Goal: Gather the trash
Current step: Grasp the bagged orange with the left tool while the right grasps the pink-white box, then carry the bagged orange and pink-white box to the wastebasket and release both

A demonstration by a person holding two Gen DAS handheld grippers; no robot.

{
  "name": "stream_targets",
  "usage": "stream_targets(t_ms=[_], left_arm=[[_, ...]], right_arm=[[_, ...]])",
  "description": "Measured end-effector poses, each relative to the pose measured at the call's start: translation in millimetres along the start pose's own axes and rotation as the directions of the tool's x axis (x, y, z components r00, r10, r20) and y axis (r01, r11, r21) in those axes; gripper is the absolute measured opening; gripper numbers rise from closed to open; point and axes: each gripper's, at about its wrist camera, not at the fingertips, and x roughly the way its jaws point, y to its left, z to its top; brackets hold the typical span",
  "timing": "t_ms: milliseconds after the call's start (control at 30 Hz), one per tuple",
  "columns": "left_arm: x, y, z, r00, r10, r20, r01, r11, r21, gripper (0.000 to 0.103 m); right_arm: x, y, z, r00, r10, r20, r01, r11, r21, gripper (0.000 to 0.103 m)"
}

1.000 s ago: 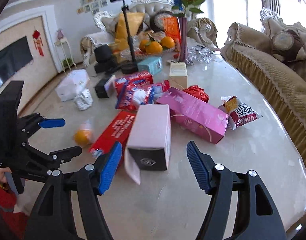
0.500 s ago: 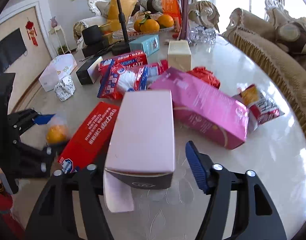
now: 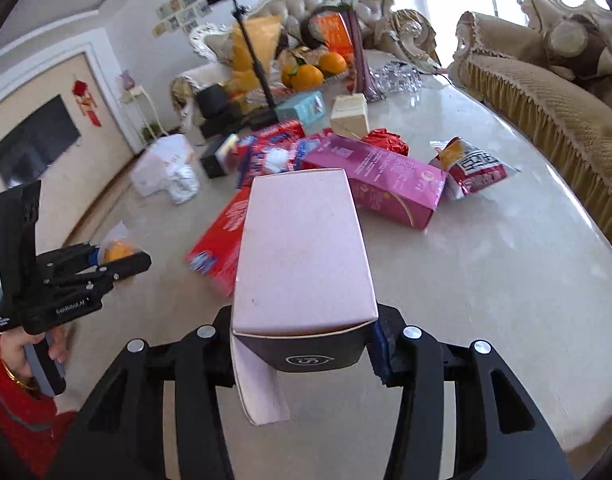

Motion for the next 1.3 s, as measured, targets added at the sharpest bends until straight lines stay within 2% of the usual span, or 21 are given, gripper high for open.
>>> stream_targets(t_ms=[200, 400, 500, 600, 800, 833, 900, 933, 967, 1033, 1200, 1300], left_arm=[[-56, -61, -59, 0.998, -0.058, -0.005, 0.058, 0.997, 0.052, 0.037], [-72, -112, -135, 0.99, -0.129, -0.056, 0.131, 0.991, 0.034, 0.037], [-57, -131, -172, 0.979, -0.169, -0.11, 0.17, 0.985, -0.007, 0.037], [-32, -143, -203, 0.969, -0.175, -0.172, 0.172, 0.985, -0.029, 0.037], [20, -163, -247, 0.943, -0.208, -0.262, 0.199, 0.978, -0.059, 0.037], [24, -165, -250, 0.94, -0.211, -0.268, 0.204, 0.977, -0.057, 0.038], [34, -169, -256, 0.935, -0.206, -0.289, 0.198, 0.979, -0.057, 0.065], [36, -168, -256, 0.938, -0.196, -0.287, 0.186, 0.981, -0.063, 0.083], [37, -166, -258, 0.94, -0.204, -0.272, 0.19, 0.979, -0.077, 0.084], [39, -162, -257, 0.938, -0.216, -0.273, 0.194, 0.975, -0.106, 0.084], [37, -146, -262, 0.946, -0.179, -0.27, 0.139, 0.977, -0.161, 0.084], [27, -141, -259, 0.956, -0.142, -0.256, 0.104, 0.982, -0.156, 0.084]], right_arm=[[-68, 13, -62, 0.997, 0.077, -0.01, -0.077, 0.996, -0.033, 0.046], [-101, 15, -134, 0.992, 0.052, -0.115, -0.055, 0.998, -0.026, 0.046], [-96, 10, -167, 0.981, 0.043, -0.192, -0.044, 0.999, 0.0, 0.046], [-74, 1, -197, 0.962, 0.036, -0.269, -0.022, 0.998, 0.053, 0.046], [-22, 3, -237, 0.918, -0.032, -0.394, 0.033, 0.999, -0.002, 0.046], [-17, 3, -241, 0.915, -0.034, -0.403, 0.032, 0.999, -0.011, 0.046], [-8, 6, -246, 0.911, -0.045, -0.41, 0.031, 0.999, -0.042, 0.046], [-5, 7, -248, 0.91, -0.051, -0.412, 0.032, 0.998, -0.053, 0.048], [-1, 7, -250, 0.907, -0.06, -0.417, 0.037, 0.997, -0.063, 0.049], [1, 6, -249, 0.91, -0.088, -0.406, 0.062, 0.995, -0.076, 0.061], [-11, -4, -244, 0.921, -0.096, -0.378, 0.084, 0.995, -0.046, 0.062], [-18, -6, -242, 0.924, -0.107, -0.367, 0.095, 0.994, -0.049, 0.062]])
